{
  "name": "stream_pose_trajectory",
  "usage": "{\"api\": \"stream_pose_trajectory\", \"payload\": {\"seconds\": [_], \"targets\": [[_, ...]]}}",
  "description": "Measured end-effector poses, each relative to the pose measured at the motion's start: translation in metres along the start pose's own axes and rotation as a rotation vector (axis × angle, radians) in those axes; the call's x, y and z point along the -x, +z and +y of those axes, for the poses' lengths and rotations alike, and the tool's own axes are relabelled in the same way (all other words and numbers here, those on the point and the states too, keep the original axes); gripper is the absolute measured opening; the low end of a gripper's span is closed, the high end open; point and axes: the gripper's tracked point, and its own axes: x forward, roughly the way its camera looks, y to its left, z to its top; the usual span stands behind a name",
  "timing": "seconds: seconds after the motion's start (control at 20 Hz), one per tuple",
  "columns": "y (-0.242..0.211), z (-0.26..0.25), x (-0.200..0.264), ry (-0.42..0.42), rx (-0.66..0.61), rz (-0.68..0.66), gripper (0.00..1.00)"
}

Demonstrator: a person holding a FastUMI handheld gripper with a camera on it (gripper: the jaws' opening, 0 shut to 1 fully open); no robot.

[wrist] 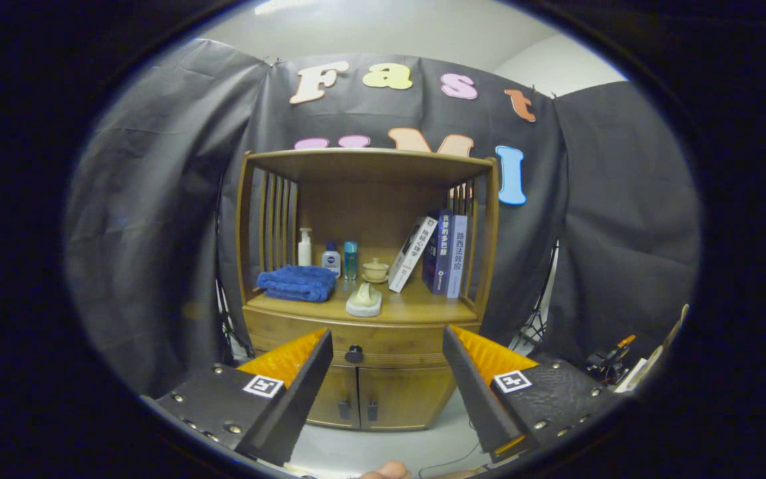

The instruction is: Pull open the drawer, take out the items inside it, and place them on the countertop above the cabinet.

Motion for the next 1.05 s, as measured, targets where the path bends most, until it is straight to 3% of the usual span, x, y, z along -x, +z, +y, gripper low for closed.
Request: {"api": "stream_pose_trajectory", "payload": {"seconds": [0.5,1.05], "targets": [[-0.002,-0.008,0.011,0.057,0.060,-0.031,0.99],[-0.011,-0.045,0.007,0.040,0.062,-0.026,0.99]]}}
